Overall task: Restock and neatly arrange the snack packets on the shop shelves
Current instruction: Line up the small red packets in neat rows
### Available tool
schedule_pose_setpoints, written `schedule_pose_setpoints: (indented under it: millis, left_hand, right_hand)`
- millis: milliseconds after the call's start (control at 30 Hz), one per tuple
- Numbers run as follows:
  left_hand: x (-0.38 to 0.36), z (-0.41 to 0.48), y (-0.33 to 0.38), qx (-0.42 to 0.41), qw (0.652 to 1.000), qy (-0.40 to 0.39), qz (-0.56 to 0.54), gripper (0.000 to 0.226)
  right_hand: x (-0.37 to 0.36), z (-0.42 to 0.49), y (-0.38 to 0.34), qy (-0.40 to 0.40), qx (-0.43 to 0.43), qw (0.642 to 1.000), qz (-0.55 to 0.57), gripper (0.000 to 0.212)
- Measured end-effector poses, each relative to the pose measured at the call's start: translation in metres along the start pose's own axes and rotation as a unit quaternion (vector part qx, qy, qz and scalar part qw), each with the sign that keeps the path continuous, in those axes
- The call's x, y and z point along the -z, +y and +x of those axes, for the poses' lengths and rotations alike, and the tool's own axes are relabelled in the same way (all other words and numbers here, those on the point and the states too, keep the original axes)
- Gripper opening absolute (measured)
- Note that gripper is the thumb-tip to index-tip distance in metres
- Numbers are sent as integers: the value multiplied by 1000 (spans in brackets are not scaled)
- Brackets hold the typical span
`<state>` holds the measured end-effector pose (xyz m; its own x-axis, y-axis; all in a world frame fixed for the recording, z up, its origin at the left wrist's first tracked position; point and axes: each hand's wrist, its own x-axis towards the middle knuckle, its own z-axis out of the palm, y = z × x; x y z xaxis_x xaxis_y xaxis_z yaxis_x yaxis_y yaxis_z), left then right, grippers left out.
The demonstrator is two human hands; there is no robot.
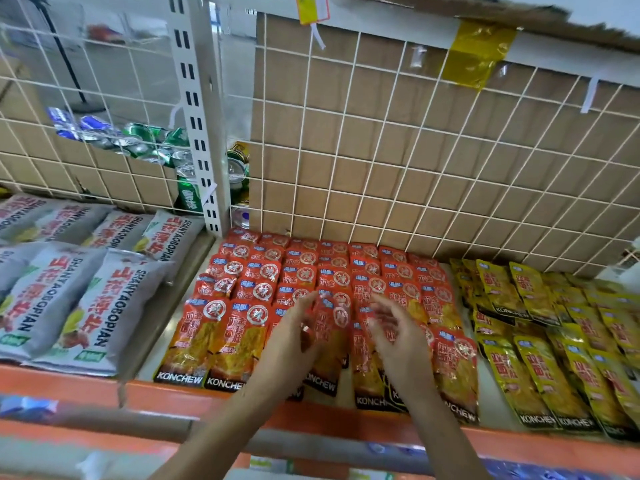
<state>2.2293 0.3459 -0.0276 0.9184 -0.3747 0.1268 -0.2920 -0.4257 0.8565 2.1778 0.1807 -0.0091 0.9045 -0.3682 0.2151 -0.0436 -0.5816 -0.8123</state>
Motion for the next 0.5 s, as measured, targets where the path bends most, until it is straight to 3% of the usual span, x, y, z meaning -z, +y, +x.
schedule_pose_setpoints:
  millis: [100, 233, 400, 500]
  left_hand:
    - [-3, -3, 1, -34, 994, 9, 108, 64]
    - [-5, -10, -5, -71, 958, 40, 274, 52]
    - [-2, -10, -11, -109, 942, 59, 311, 41]
    - [0, -6, -17, -169, 917, -1, 361, 51]
  right_hand:
    - [3, -2, 6, 7, 9, 999, -31, 36]
    - [4, -4, 10, 6, 12, 999, -52, 30]
    - [2, -6, 13, -5, 18, 995, -102, 31]
    - [0, -5, 14, -21, 22, 990, -141, 33]
